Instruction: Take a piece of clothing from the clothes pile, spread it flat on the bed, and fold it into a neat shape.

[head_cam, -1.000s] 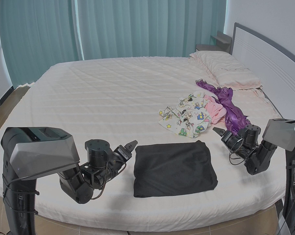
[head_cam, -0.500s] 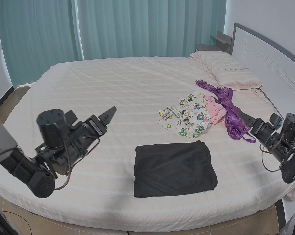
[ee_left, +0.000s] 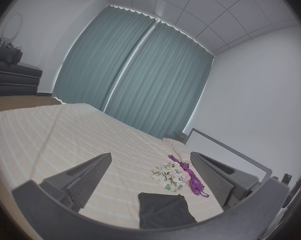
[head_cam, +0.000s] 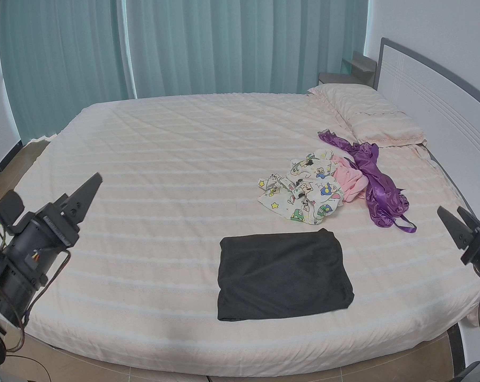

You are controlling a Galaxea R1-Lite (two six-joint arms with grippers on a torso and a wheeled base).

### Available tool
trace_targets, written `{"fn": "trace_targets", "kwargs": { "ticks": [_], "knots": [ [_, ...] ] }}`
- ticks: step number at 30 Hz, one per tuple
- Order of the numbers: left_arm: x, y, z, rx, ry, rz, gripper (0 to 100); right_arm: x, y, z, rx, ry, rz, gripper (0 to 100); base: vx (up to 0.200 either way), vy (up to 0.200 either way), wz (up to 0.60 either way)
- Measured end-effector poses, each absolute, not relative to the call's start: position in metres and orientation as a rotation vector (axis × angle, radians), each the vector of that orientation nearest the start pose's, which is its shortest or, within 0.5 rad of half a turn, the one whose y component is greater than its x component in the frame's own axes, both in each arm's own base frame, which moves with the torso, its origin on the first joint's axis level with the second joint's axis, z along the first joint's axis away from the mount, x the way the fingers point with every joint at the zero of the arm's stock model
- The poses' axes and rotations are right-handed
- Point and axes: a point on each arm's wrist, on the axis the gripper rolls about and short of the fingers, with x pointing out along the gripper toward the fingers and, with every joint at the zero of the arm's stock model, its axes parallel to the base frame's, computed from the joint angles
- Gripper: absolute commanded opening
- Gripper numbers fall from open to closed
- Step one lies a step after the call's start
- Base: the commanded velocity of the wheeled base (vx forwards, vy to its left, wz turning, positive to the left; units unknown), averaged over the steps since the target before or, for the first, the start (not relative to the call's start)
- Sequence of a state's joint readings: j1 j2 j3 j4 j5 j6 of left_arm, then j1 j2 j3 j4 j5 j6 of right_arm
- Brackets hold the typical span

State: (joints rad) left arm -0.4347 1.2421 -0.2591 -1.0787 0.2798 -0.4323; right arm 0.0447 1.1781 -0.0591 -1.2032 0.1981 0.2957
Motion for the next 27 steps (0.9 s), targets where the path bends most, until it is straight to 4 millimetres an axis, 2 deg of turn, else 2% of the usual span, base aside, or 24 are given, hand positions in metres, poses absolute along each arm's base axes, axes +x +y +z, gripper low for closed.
{"fn": "trace_targets", "kwargs": {
  "ticks": [10, 17, 23, 27],
  "knots": [
    [0.093, -0.034, 0.180, -0.388, -0.072, -0.070, 100, 0.055, 0.007, 0.135, 0.217, 0.096, 0.248, 100, 0.000, 0.000, 0.00],
    [0.051, -0.012, 0.164, -0.308, -0.073, 0.009, 100, 0.011, 0.005, 0.115, 0.169, 0.090, 0.261, 100, 0.000, 0.000, 0.00],
    [0.019, 0.004, 0.145, -0.278, -0.116, 0.115, 100, -0.013, 0.005, 0.095, 0.094, 0.019, 0.242, 100, 0.000, 0.000, 0.00],
    [0.007, 0.008, 0.132, -0.274, -0.146, 0.177, 100, -0.019, 0.004, 0.090, 0.075, -0.014, 0.207, 100, 0.000, 0.000, 0.00]
  ]
}}
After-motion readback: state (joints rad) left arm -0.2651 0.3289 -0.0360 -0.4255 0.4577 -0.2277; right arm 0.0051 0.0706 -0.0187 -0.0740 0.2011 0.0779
